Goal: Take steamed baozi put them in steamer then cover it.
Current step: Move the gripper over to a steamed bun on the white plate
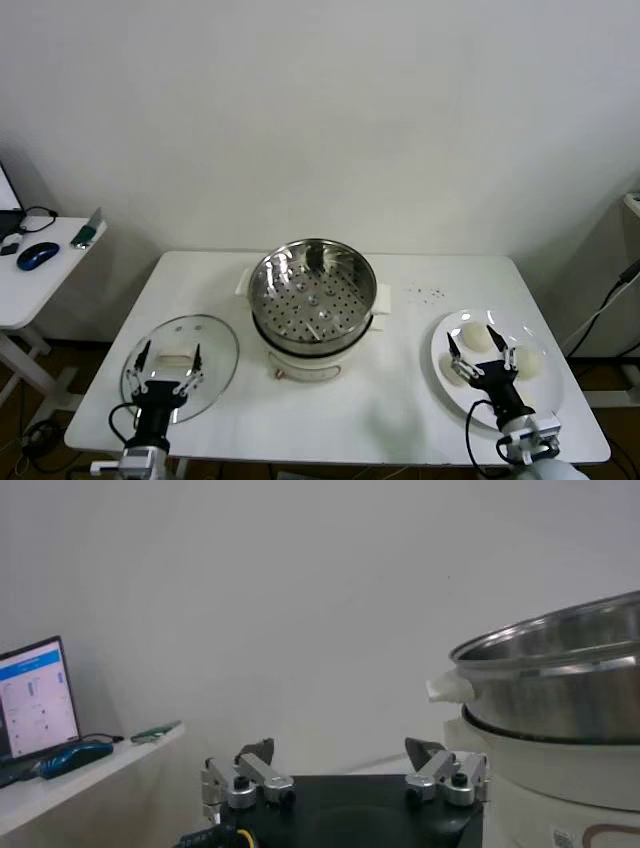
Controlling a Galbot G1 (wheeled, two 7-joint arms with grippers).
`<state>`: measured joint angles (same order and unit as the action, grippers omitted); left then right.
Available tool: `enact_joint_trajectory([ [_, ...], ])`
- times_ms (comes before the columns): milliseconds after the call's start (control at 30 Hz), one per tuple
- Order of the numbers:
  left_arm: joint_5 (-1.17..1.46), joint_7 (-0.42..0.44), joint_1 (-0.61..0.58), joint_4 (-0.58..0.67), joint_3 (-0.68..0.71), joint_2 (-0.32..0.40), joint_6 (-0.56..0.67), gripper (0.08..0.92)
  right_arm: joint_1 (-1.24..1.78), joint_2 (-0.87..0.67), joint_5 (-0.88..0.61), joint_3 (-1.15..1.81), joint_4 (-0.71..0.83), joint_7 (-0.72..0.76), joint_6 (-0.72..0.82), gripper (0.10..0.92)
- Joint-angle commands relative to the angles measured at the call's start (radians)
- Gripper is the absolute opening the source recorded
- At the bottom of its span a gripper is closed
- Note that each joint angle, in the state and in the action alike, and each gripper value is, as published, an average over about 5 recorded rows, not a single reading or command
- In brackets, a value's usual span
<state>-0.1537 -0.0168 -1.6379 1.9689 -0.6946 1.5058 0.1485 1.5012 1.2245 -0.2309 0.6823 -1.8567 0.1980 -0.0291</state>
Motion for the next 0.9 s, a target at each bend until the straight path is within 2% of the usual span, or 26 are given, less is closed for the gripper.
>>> enact_joint_trajectory([
  [33, -0.003, -0.005, -0.001, -0.001, 0.002, -0.002, 0.001, 0.823, -0.067, -0.132, 0.071, 0.022, 0.014, 0.156, 0.13, 0.823],
  [300, -0.028, -0.013, -0.007, 0.015, 0.015, -0.016, 0.001, 0.823, -0.229, -0.536, 0.102, -0.074, 0.13, 0.424, 0.231, 0.823],
  [500, -0.037, -0.013, -0.011, 0.026, 0.017, -0.023, 0.004, 0.823, -0.336, -0.754, 0.176, -0.181, 0.249, 0.641, 0.213, 0.823],
  [700, -0.031, -0.019, -0.005, 0.016, 0.024, -0.026, 0.007, 0.823, -0.519, -0.861, 0.334, -0.369, 0.361, 0.775, 0.132, 0.823],
  [900, -0.019, -0.024, 0.005, -0.005, 0.028, -0.03, 0.008, 0.823, -0.951, -0.846, 0.435, -0.775, 0.522, 0.875, 0.048, 0.823],
])
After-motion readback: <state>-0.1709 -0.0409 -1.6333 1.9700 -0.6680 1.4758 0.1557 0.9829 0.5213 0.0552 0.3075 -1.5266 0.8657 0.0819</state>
